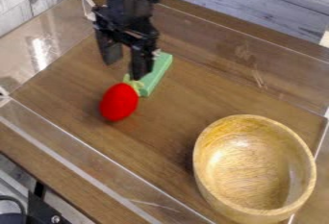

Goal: Move the red object to the right side of the table

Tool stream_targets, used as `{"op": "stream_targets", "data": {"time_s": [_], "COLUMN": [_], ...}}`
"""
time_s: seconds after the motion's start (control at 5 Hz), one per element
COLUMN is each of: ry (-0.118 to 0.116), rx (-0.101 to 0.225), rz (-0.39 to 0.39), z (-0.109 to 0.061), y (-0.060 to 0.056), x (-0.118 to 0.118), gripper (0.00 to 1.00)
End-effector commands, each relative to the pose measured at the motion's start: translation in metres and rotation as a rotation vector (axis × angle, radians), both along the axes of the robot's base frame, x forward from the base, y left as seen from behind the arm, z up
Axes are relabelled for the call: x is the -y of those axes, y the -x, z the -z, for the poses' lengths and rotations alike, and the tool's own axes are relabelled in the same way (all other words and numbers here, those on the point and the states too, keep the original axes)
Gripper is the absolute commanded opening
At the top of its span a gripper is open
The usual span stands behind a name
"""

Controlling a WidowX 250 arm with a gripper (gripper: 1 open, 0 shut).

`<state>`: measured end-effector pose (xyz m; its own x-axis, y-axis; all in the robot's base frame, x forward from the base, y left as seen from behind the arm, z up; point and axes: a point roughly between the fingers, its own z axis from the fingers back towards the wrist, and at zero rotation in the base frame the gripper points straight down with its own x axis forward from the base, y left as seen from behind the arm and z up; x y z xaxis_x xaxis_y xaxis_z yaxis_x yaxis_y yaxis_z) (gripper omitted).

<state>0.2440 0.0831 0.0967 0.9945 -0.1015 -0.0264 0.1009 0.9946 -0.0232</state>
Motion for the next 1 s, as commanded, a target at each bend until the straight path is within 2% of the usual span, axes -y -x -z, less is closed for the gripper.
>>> {"op": "stream_targets", "data": {"time_s": [0.0,0.2,0.4,0.6,0.8], "ry": [-0.019,-0.009,-0.021,-0.029,-0.040], "rx": [0.078,0.105,0.136,0.146,0.154], "rz": [-0.032,-0.055,-0.080,-0.088,-0.112], "z": [-0.001,0.015,0.014,0.010,0.017], "y": [0.008,0.014,0.010,0.006,-0.005], "x": [-0.008,-0.005,0.004,0.007,0.009], "gripper": [1.00,1.00,1.00,1.00,0.00]}}
